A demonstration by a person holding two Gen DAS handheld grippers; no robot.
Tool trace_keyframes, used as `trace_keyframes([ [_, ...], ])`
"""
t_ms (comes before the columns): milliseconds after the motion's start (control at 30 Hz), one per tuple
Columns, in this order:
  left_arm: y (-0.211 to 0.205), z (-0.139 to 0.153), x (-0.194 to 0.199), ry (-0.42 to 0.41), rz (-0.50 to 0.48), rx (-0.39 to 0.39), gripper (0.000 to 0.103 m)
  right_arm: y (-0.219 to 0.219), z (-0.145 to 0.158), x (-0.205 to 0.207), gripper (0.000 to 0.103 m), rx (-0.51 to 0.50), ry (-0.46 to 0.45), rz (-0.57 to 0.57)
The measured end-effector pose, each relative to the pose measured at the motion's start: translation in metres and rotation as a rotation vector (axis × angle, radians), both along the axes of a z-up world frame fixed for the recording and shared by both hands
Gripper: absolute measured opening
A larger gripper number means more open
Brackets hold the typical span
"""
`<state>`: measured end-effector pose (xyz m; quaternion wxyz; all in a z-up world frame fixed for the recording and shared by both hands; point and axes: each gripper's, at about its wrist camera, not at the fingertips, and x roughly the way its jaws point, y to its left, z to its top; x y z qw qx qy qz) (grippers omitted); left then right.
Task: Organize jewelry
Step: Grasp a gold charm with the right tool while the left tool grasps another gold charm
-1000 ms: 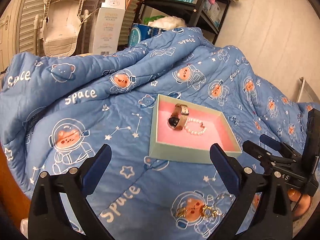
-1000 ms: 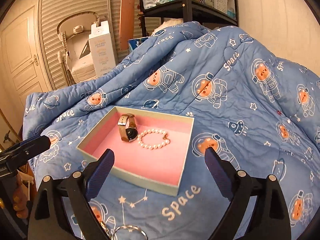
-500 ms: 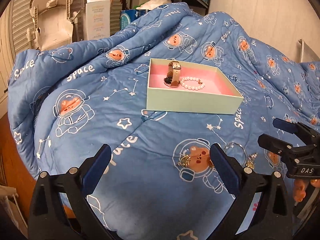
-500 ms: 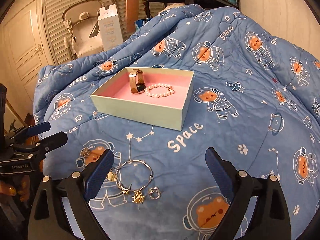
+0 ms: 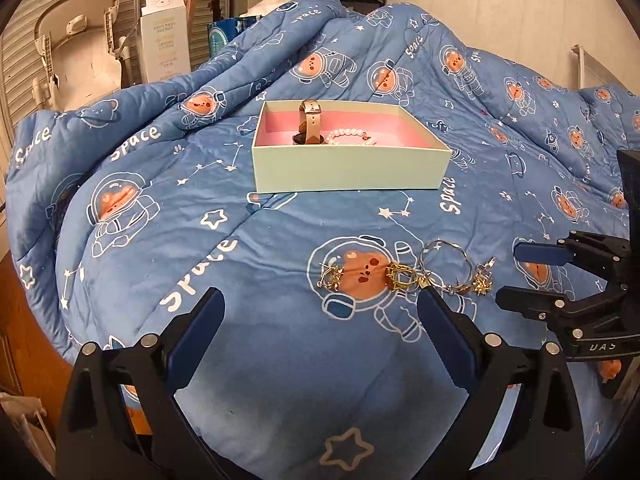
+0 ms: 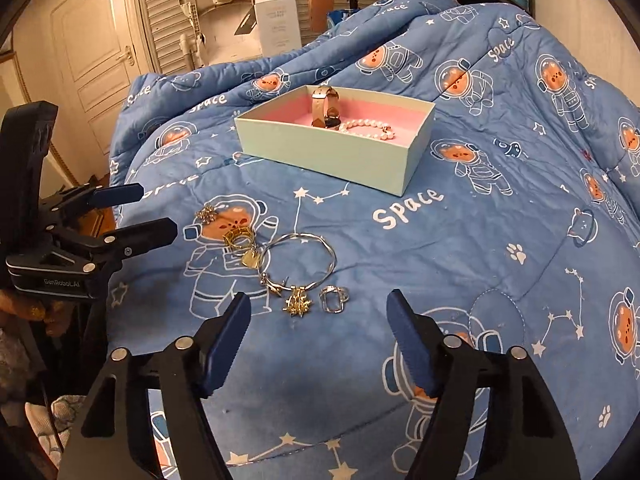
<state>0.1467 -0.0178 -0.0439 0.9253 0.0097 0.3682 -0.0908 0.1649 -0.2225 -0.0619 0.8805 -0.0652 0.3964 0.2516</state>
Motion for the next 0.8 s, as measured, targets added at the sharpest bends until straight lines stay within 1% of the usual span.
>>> trace_keyframes([
  [67, -0.002, -0.001, -0.001, 0.002, -0.009, 0.006, 0.090, 0.000, -0.001, -0.001, 0.051, 0.008, 0.014, 0.010],
  [100, -0.003, -0.002, -0.001, 0.005, -0.014, 0.007, 0.088, 0.001, -0.001, -0.002, 0.045, 0.015, 0.023, 0.022],
  [133, -0.003, -0.002, -0.001, 0.010, -0.021, 0.003, 0.084, 0.002, -0.001, -0.003, 0.042, 0.023, 0.032, 0.033],
  [167, -0.004, -0.004, 0.000, 0.017, -0.027, 0.001, 0.082, 0.003, -0.002, -0.004, 0.041, 0.031, 0.039, 0.042],
  [267, -0.007, -0.008, 0.000, 0.031, -0.037, 0.004, 0.073, 0.007, -0.006, -0.005, 0.030, 0.036, 0.069, 0.068],
  [300, -0.007, -0.010, 0.001, 0.036, -0.038, 0.004, 0.069, 0.009, -0.008, -0.005, 0.025, 0.028, 0.078, 0.066],
  [333, -0.007, -0.011, 0.001, 0.042, -0.039, 0.003, 0.065, 0.009, -0.011, -0.004, 0.023, 0.022, 0.082, 0.058],
  [400, -0.006, -0.014, 0.004, 0.052, -0.040, -0.004, 0.061, 0.007, -0.014, -0.002, 0.021, 0.025, 0.089, 0.041],
  [467, -0.007, -0.016, 0.008, 0.059, -0.039, -0.006, 0.059, 0.007, -0.016, 0.001, 0.021, 0.025, 0.095, 0.032],
  [600, -0.008, -0.023, 0.019, 0.067, -0.037, 0.021, 0.053, 0.010, -0.018, 0.006, 0.021, 0.026, 0.102, 0.023],
  [733, -0.008, -0.027, 0.029, 0.071, -0.043, 0.031, 0.046, 0.012, -0.020, 0.011, 0.017, 0.026, 0.100, 0.019],
  [800, -0.008, -0.028, 0.032, 0.068, -0.048, 0.037, 0.043, 0.012, -0.020, 0.012, 0.017, 0.030, 0.101, 0.016],
])
